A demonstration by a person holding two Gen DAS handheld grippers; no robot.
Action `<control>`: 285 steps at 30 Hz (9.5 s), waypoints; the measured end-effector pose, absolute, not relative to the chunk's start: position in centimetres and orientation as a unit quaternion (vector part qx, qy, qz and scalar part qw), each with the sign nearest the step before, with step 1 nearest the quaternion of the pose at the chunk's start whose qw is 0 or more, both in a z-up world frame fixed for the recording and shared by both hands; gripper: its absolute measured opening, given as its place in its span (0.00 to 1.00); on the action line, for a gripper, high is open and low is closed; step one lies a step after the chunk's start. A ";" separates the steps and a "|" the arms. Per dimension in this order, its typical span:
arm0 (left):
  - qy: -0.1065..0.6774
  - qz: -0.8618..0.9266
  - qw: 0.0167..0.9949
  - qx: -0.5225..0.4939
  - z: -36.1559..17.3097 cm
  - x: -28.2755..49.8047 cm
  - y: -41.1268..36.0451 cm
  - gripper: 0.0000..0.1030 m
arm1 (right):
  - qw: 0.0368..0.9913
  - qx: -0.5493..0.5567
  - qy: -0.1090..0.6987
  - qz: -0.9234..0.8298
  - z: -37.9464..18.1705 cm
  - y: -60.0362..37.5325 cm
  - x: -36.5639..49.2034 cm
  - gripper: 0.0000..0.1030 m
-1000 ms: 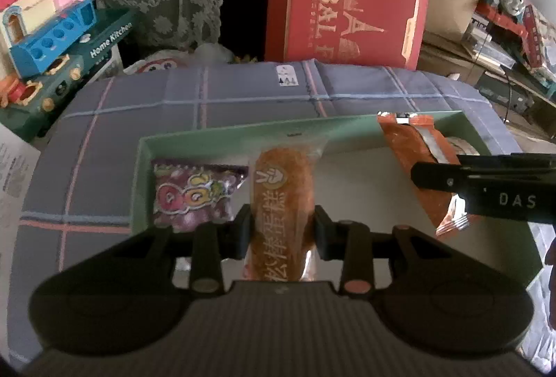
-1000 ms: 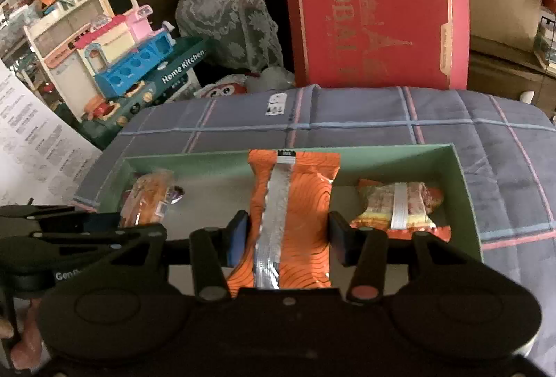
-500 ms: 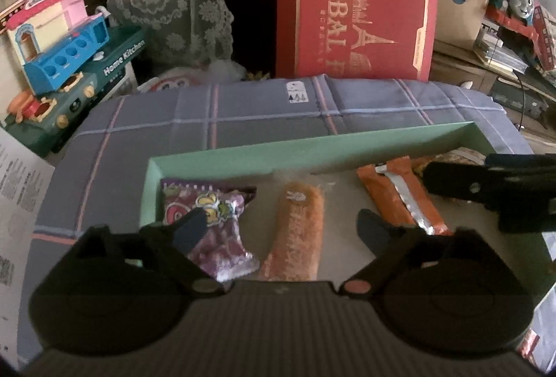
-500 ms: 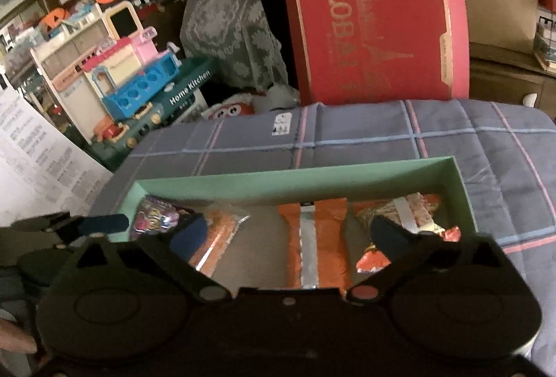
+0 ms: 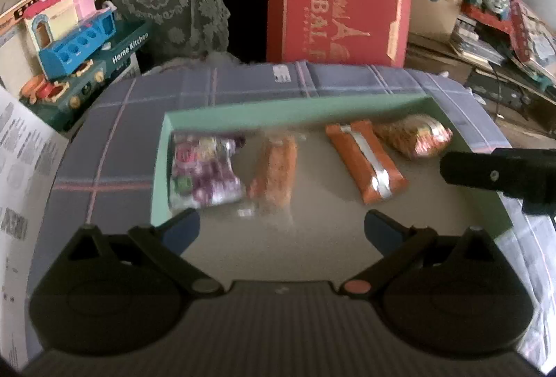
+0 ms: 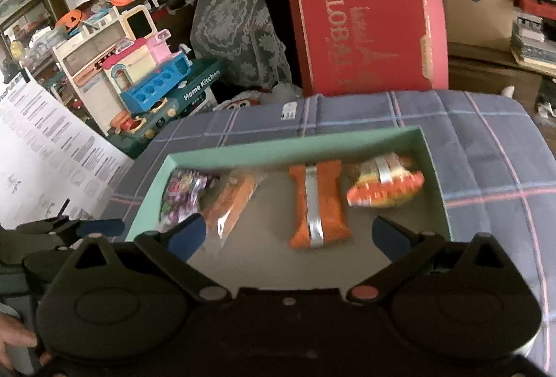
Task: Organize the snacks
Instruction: 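Withdraw both tools from the box back over the snack pile, then grasp the yellow silver-striped bar with right tool while left tool grasps the long red bag, then place both held snacks inside the green box and open both tools, then move left tool toward the red bag while right tool approaches the blue packet, then grasp the red chips bag with left tool while right tool grasps the blue biscuit packet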
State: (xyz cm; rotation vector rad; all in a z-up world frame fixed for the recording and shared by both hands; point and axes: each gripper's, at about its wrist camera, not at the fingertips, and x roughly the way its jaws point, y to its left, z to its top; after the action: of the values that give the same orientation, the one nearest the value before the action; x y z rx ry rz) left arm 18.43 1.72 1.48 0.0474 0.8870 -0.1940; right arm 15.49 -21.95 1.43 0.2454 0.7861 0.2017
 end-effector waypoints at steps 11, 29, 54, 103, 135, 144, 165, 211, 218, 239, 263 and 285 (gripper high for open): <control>0.465 -0.109 0.878 0.022 -1.1 9.5 2.2 1.00 | 0.900 0.128 0.407 0.088 -0.5 -24.0 7.5 1.00; 0.503 -0.072 0.861 -0.020 -2.9 4.0 3.3 1.00 | 0.886 0.152 0.433 0.065 -5.1 -26.5 1.0 0.71; 0.520 -0.035 0.851 -0.057 -7.0 0.4 11.0 1.00 | 0.849 0.051 0.463 0.249 -4.4 -12.7 3.9 0.70; 0.513 -0.036 0.857 -0.014 -6.4 2.2 2.6 0.75 | 0.853 0.177 0.464 0.163 -6.3 -22.6 -3.3 0.46; 0.489 -0.108 0.865 -0.018 -5.2 -1.9 7.7 0.22 | 0.856 0.105 0.472 0.184 -4.7 -18.0 -2.2 0.48; 0.437 -0.143 0.888 -0.035 -1.3 -2.9 7.5 0.16 | 0.869 0.121 0.438 0.196 -1.6 -18.1 -2.3 0.48; 0.374 -0.138 0.917 -0.027 3.7 0.8 7.4 0.16 | 0.891 0.156 0.390 0.173 1.6 -20.2 0.5 0.48; 0.398 -0.037 0.917 0.004 1.2 14.8 7.3 1.00 | 0.890 0.152 0.411 0.124 0.3 -18.9 13.1 1.00; 0.395 -0.037 0.918 -0.010 2.2 11.6 7.8 1.00 | 0.895 0.155 0.400 0.125 1.6 -19.7 9.6 1.00; 0.468 -0.047 0.881 0.054 -5.1 4.7 9.5 1.00 | 0.870 0.164 0.452 0.112 -2.4 -21.0 2.7 1.00; 0.447 -0.095 0.889 0.031 -7.2 5.0 11.6 0.65 | 0.857 0.060 0.482 0.171 -3.4 -11.8 5.5 0.61; 0.440 -0.067 0.895 -0.024 -7.1 3.7 14.6 0.64 | 0.856 -0.048 0.473 0.203 -5.6 -5.5 6.4 0.38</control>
State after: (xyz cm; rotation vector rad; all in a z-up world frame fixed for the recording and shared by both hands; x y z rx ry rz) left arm 3.73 14.58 -7.05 -0.0494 0.9112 -0.1386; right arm 6.43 -5.50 -5.57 -0.1009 0.9946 0.4269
